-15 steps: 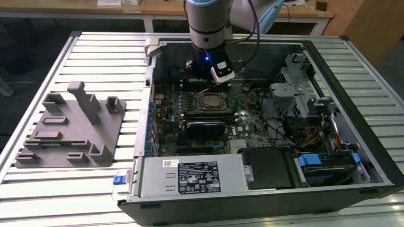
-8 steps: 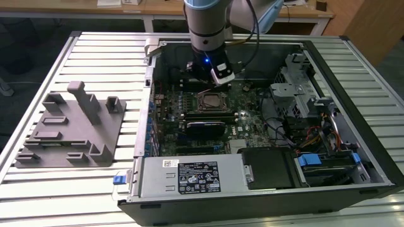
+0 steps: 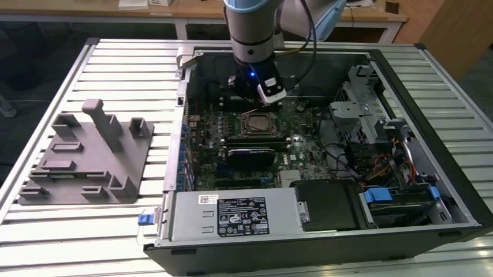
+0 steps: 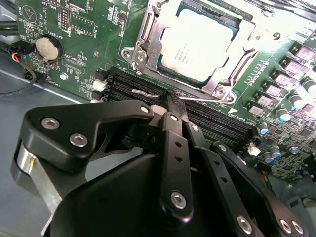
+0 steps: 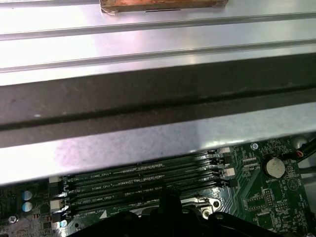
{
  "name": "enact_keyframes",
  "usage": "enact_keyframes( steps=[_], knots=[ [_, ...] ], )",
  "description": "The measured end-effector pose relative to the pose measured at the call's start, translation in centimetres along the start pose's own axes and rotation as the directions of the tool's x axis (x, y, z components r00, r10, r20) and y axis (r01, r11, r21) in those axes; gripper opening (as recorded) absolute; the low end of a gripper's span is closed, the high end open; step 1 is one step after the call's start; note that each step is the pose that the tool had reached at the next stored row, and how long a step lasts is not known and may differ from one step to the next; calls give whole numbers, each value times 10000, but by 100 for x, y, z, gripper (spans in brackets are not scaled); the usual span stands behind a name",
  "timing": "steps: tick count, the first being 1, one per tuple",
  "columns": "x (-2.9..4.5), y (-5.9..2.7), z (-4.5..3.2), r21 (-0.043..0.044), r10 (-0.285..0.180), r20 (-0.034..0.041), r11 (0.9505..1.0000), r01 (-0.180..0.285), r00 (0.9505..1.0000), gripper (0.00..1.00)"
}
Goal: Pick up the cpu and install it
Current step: 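Install the first cpu locking lever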
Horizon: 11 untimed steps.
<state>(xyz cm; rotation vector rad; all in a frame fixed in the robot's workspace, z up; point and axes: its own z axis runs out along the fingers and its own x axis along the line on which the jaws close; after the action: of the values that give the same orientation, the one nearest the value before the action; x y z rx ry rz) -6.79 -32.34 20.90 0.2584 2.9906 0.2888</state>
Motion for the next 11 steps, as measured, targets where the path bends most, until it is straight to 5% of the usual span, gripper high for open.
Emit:
enact_keyframes(
  steps=[6,11],
  knots=[
    [5,-6,30,34,522,224,9986,-523,9984,11],
    [36,2,56,21,750,272,9972,-751,9968,11]
  ],
)
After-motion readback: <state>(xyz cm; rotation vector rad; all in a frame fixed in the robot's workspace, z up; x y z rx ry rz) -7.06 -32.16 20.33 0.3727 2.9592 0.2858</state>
